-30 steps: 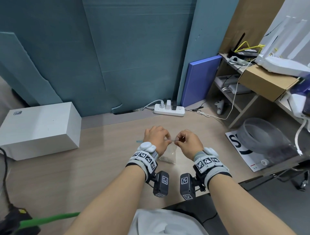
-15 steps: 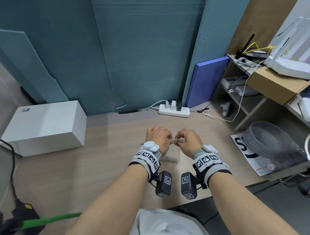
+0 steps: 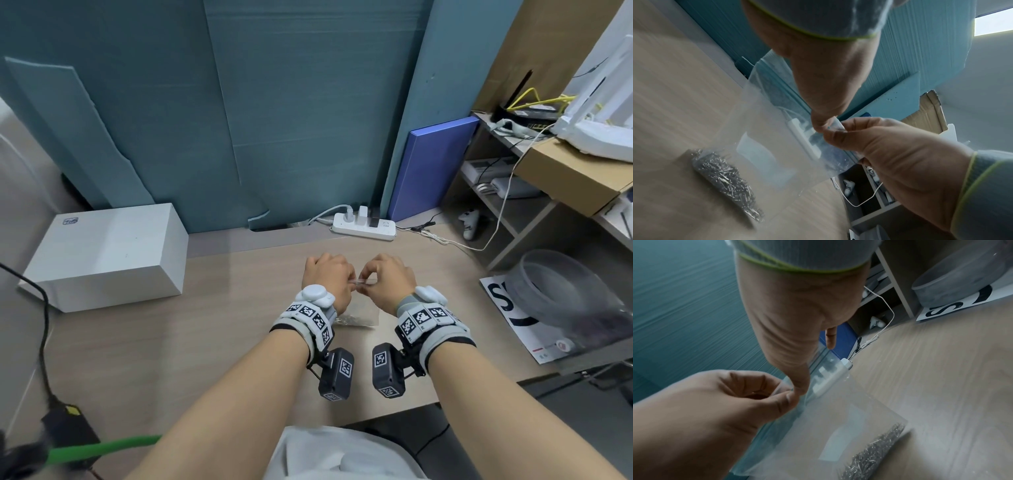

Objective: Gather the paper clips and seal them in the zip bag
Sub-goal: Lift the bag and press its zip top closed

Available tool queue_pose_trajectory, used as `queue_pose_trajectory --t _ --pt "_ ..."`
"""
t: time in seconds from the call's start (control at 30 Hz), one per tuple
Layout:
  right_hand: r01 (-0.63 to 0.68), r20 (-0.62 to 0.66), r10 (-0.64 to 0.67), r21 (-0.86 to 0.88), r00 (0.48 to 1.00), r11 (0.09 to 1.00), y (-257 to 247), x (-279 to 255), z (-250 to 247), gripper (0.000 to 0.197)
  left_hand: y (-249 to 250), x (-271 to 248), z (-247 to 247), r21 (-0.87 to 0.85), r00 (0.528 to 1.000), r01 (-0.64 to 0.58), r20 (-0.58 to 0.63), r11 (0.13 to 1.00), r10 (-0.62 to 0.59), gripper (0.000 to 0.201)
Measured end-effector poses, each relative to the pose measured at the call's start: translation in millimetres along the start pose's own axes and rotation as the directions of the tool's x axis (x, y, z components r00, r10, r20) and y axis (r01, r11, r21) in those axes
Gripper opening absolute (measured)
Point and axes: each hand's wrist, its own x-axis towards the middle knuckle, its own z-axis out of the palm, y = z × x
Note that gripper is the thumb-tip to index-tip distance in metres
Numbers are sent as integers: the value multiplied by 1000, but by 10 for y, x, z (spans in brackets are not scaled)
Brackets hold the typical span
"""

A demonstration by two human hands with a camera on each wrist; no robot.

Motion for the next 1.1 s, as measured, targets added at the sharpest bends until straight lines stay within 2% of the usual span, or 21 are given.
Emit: queue_pose_trajectory --t 0.1,0.27,0.43,0.57,0.7,0.8,0.87,0.97,1.1 --pt "-7 -2 7 -34 1000 999 14 -1 -24 16 -49 -17 -3 -12 998 54 -22 998 -54 17" --pt "24 15 -23 -51 1000 998 -69 -22 -28 13 -50 -57 -32 28 1000 10 4 1000 -10 13" --pt "5 28 -2 -86 1000 996 -43 -36 -34 10 -82 -73 -55 28 999 36 26 999 -37 11" --pt "63 55 -56 -127 997 990 -135 -46 -14 12 -62 -91 -66 40 999 27 18 999 -28 13" --pt "30 29 -27 -125 999 992 -97 -27 -46 11 -134 -99 -86 25 998 59 24 998 -60 10" --pt "86 54 -80 -135 995 987 -187 -20 -30 12 -108 -97 -82 30 999 41 22 999 -41 12" --pt "102 47 -96 -151 994 983 -184 6 -44 12 -135 -95 -83 8 997 73 3 997 -73 16" --pt "85 18 -83 -159 996 984 -123 27 -59 11 -207 -82 -108 1 995 100 14 995 -100 12" --pt "158 43 -153 -165 987 974 -229 73 -17 7 -219 -70 -101 -3 993 120 23 993 -120 17"
